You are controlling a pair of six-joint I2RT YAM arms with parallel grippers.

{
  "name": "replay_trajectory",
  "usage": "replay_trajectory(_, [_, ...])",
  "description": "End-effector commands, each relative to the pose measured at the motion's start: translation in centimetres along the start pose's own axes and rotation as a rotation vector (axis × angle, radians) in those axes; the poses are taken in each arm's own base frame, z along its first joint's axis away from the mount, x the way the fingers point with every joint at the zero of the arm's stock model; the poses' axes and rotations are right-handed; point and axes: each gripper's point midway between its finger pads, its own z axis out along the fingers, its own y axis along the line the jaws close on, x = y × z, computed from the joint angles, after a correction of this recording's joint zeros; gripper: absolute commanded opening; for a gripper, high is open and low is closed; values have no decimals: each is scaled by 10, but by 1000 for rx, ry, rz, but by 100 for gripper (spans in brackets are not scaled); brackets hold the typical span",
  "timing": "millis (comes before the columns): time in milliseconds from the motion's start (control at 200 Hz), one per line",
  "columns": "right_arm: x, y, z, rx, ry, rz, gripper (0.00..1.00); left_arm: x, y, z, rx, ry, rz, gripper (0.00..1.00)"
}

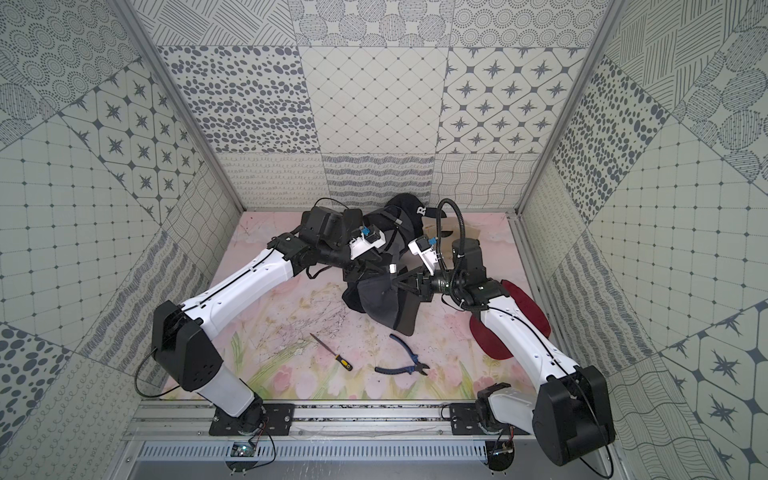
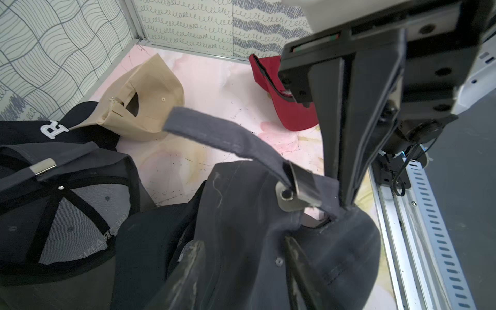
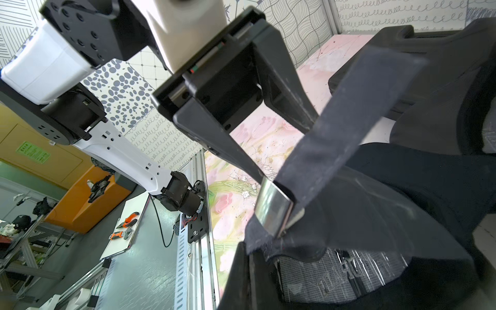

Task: Open the adjustable buckle of the baseball cap
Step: Pull the adjustable strap on the baseball cap.

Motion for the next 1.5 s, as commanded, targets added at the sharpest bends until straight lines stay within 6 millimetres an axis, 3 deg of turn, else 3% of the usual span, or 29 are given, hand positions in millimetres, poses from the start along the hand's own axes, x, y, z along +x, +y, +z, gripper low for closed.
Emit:
replay_trajectory(0, [-13, 10, -1, -48, -19, -63, 0, -5, -12, -2, 90, -62, 61, 50])
replay_trajectory(160, [-13, 10, 1, -62, -19, -56, 0, -12, -12, -1, 102, -107, 67, 54])
replay_trajectory(200, [-13, 10, 1, -65, -18, -52, 0, -15, -12, 0, 98, -127, 77, 61])
replay_trajectory(320, [-12, 9, 2, -71, -18, -46, 0, -17, -10, 1, 93, -146, 87, 63])
replay_trajectory(395, [-14, 11, 2, -75, -24, -48, 0, -16, -8, 4, 89, -144, 85, 79])
replay_trajectory(590, [-13, 10, 3, -87, -23, -39, 0, -14, -9, 9, 71, -161, 154, 80])
replay_trajectory(830, [-12, 13, 3, -110, -23, -33, 0, -13, 2, 11, 10, -147, 174, 69])
replay_trajectory(1171, [-12, 11, 5, -125, -29, -19, 0, -24, -7, 18, 93, -198, 183, 62])
replay_trajectory(1356, [-13, 9, 5, -111, -34, -13, 0, -28, -2, 21, 86, -211, 169, 45])
replay_trajectory(1496, [-14, -3, 7, -49, -51, 8, 0, -32, 1, 23, 97, -224, 129, 23])
